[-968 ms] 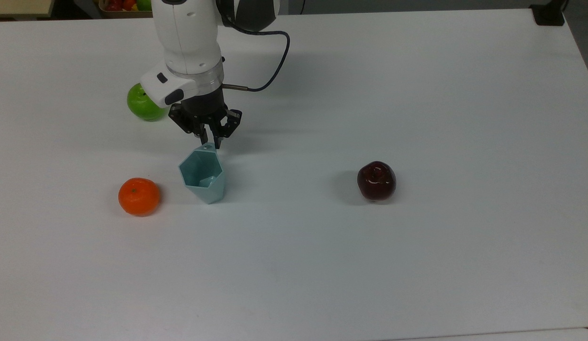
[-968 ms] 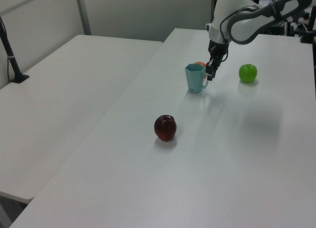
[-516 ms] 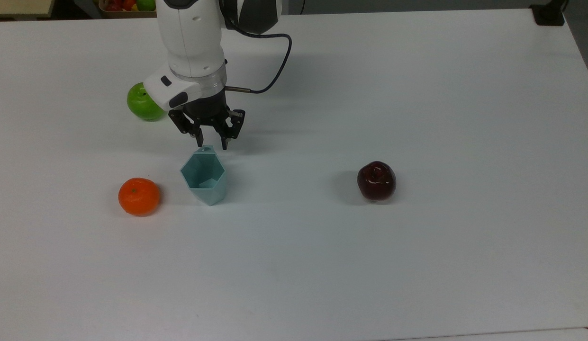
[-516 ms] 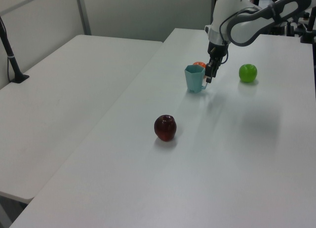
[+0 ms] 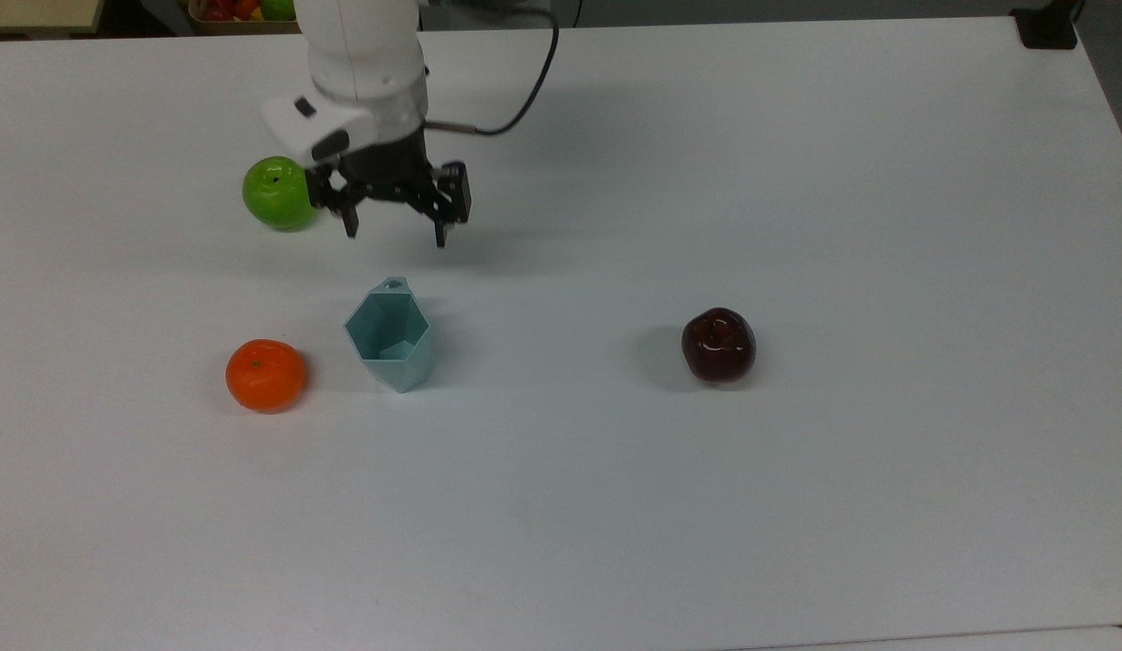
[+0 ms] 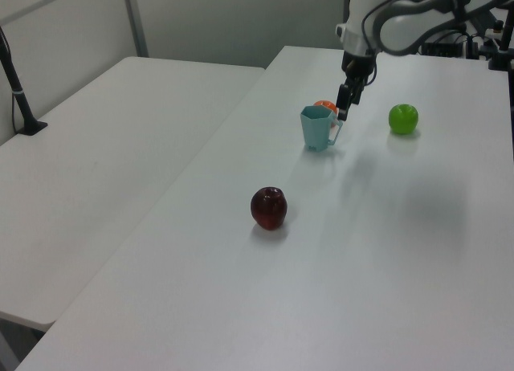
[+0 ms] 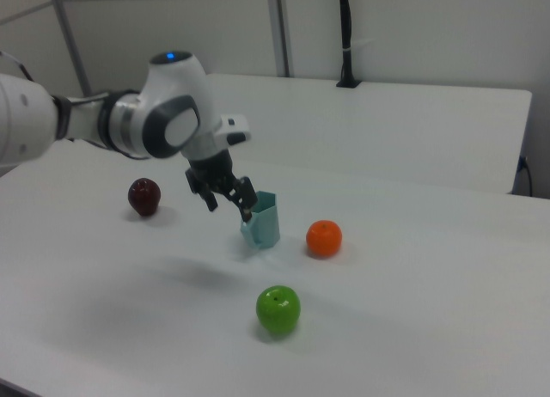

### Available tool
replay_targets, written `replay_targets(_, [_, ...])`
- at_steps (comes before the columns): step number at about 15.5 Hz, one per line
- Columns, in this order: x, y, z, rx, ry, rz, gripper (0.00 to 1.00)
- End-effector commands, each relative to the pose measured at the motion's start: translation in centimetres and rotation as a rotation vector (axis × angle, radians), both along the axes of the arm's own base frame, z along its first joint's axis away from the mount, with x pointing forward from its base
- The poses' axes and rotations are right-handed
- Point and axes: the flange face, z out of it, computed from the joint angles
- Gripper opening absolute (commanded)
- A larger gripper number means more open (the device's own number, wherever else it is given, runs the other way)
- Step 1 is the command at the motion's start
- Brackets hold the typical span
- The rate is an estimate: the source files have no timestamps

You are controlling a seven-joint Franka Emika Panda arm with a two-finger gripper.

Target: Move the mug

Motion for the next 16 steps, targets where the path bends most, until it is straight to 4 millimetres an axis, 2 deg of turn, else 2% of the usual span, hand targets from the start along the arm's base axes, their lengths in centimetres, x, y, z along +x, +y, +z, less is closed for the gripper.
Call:
replay_targets(1, [-3.3, -0.2, 5.9, -0.022, 0.028, -0.011, 1.0])
replay_targets(5, [-6.8, 0.2, 10.6, -0.028, 0.094, -0.009, 1.0])
replay_targets(8, [-8.2, -0.2, 13.3, -0.02, 0.14, 0.007, 1.0])
replay_targets(13, [-8.3, -1.4, 15.0, -0.017, 0.16, -0.001, 1.0])
replay_targets(16, [-8.4, -2.2, 15.1, -0.016, 0.158, -0.012, 1.0])
